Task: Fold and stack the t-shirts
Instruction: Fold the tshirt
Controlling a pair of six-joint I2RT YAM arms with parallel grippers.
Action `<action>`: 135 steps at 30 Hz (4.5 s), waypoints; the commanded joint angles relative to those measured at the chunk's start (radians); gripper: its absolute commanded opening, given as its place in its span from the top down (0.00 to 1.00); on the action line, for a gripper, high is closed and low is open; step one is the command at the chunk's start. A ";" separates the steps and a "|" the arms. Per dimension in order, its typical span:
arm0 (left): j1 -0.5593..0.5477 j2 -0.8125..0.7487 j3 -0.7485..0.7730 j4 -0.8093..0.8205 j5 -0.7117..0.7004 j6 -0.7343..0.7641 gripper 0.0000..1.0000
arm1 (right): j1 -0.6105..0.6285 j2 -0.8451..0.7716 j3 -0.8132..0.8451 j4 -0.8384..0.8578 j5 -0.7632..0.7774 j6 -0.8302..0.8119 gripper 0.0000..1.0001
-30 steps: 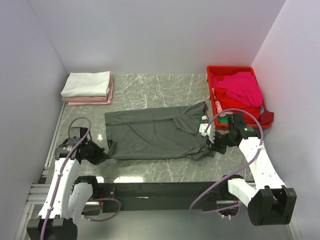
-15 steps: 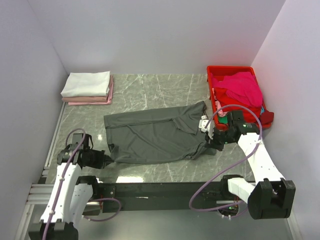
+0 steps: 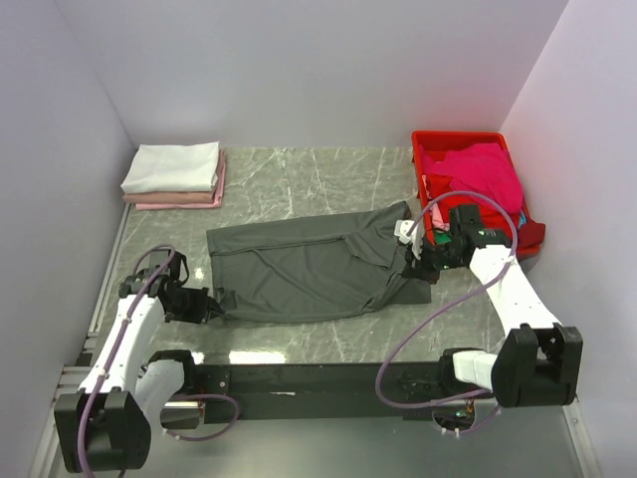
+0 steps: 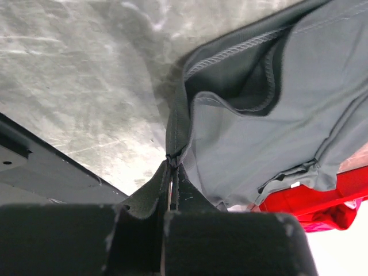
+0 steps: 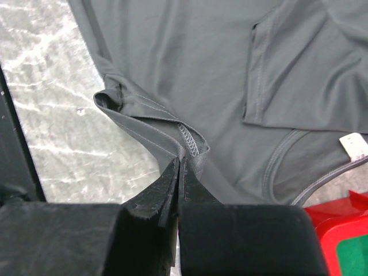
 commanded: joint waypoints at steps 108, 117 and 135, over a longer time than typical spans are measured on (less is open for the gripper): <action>0.094 0.650 0.340 0.284 -0.044 0.256 0.99 | 0.054 0.534 0.446 0.332 0.188 0.408 1.00; 0.096 0.684 0.369 0.285 -0.055 0.283 0.99 | 0.055 0.540 0.443 0.345 0.211 0.419 1.00; 0.096 0.719 0.383 0.307 -0.030 0.340 0.97 | 0.097 0.597 0.487 0.329 0.255 0.417 1.00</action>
